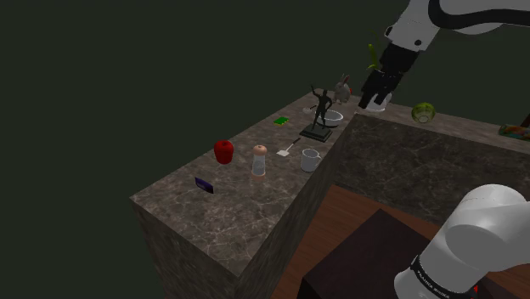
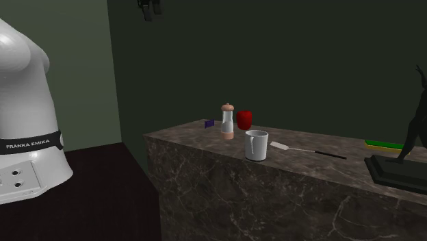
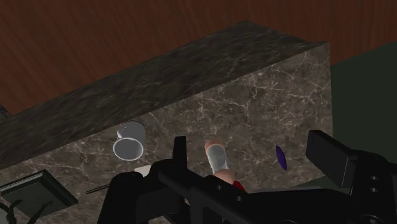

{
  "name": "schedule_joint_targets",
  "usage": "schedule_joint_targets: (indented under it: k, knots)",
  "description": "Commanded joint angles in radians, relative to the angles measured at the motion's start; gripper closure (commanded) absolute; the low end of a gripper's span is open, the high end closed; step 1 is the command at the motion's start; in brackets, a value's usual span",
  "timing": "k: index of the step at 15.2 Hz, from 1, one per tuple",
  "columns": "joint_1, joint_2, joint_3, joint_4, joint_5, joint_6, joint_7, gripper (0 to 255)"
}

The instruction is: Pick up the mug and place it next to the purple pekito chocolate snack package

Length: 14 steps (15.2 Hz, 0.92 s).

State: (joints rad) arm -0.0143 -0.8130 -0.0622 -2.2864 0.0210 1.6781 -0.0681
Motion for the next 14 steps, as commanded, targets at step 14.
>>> schedule_joint_targets:
  k: [14]
  knots:
    - [-0.007,0.33,-0.15,-0.057,-0.023,0.351,-0.173,0]
